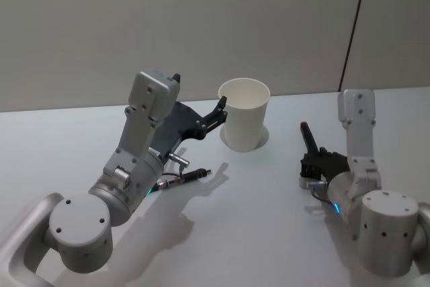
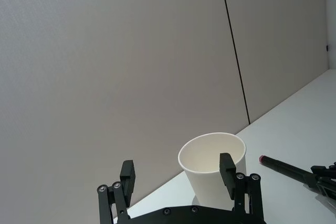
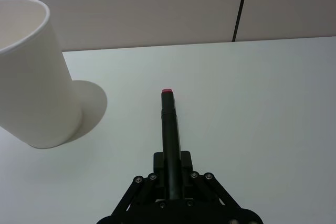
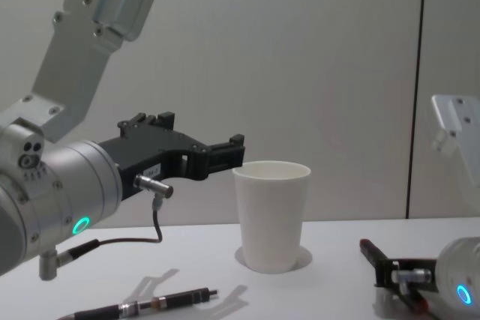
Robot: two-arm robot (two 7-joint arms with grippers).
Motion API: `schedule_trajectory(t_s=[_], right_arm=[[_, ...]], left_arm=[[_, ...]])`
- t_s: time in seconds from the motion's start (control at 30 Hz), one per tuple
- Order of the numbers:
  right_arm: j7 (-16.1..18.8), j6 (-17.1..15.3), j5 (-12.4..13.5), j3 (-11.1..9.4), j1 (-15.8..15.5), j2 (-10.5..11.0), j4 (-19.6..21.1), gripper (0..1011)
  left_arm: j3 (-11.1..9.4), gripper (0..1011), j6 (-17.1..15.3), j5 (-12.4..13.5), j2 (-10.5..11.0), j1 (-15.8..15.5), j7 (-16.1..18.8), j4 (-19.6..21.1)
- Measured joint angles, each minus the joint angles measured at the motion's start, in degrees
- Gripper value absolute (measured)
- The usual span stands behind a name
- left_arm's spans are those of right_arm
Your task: Place the pen into the pen holder.
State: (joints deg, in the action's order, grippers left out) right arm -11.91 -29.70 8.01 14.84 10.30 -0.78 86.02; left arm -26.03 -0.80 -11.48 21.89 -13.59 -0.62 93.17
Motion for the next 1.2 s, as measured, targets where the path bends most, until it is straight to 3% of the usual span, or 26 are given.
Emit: schedule_trajectory(t_s=[0.7, 1.2], right_arm=[[0.24, 0.16, -0.04, 0.05, -0.22, 0.01, 0.28, 166], [-0.39, 4.53, -1.04, 1.27, -6.09, 1.13, 7.01, 166]], left_arm=[[0.0, 1001, 0.0, 0.0, 0.0, 0.0, 0.0, 0.0], [0.0, 1001, 0.0, 0.0, 0.0, 0.0, 0.0, 0.0]])
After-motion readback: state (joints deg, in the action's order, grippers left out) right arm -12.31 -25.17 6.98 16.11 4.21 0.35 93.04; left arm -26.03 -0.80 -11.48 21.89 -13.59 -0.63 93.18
